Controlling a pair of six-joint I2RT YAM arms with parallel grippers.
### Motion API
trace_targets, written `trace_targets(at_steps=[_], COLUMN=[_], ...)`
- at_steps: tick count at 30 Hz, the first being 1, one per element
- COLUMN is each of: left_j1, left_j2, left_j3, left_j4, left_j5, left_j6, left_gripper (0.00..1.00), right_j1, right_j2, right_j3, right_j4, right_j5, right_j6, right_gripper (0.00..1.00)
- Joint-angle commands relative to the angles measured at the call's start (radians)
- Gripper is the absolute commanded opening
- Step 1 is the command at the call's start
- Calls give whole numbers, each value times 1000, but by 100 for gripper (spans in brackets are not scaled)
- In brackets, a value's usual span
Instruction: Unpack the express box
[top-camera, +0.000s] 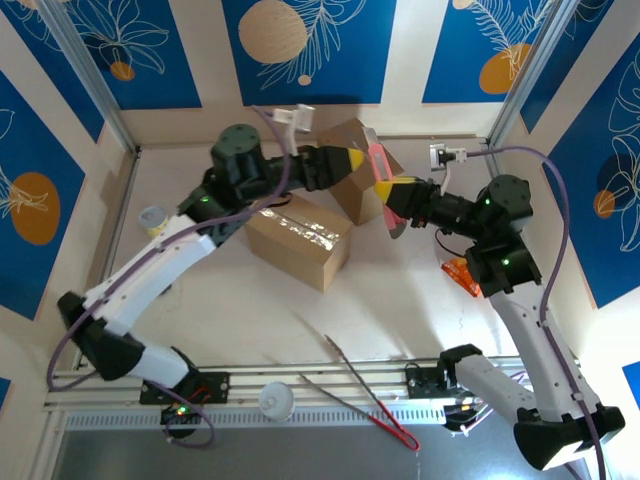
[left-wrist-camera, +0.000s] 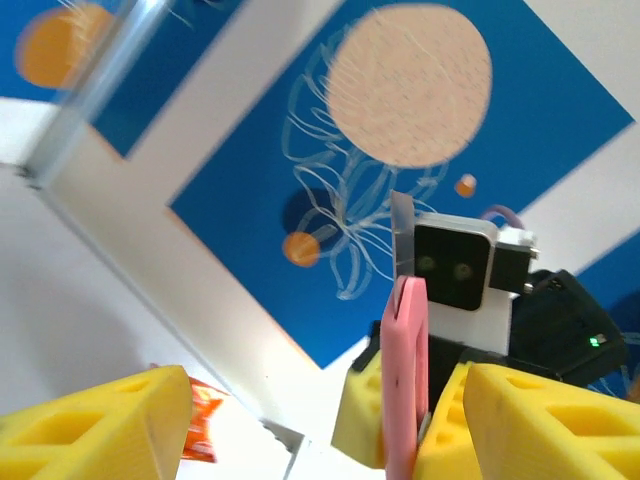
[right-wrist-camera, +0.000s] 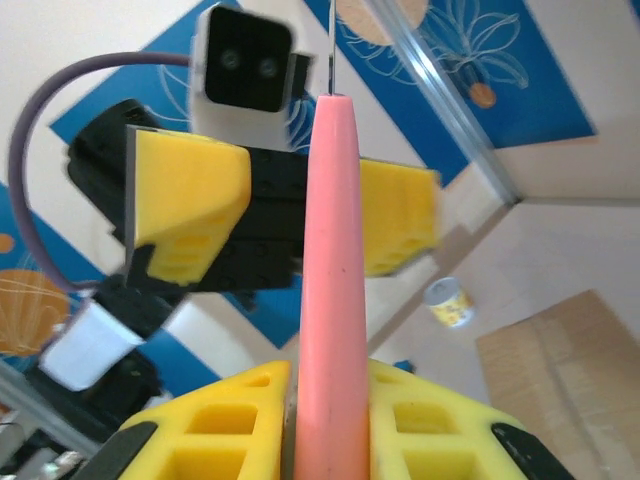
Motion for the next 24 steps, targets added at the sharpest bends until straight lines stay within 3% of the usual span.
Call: trace_targets(at_steps=[1,7,12,18,24], left_j1=[28,50,63,112,220], left_j2=[-155,-286,-312,-295,-287], left_j3=[3,-7,-36,-112,-255], left_j4=[-268,-674,-874,-947,-867], left_j5=[-213,-532,-658,-639,-535], left_j6=[111,128,87,33,0], left_gripper=[69,57,50,43,30], right_j1=[14,77,193,339,404], right_j2=[37,225,448,660,843], right_j3=[107,353,613,849,1012], right_j4=[-277,-614,-889,-1061,-1152], right_j5=[89,228,448,688,751], right_j6=[-184,-430,-675,-902,-1029], right_gripper=[0,0,0,0,0])
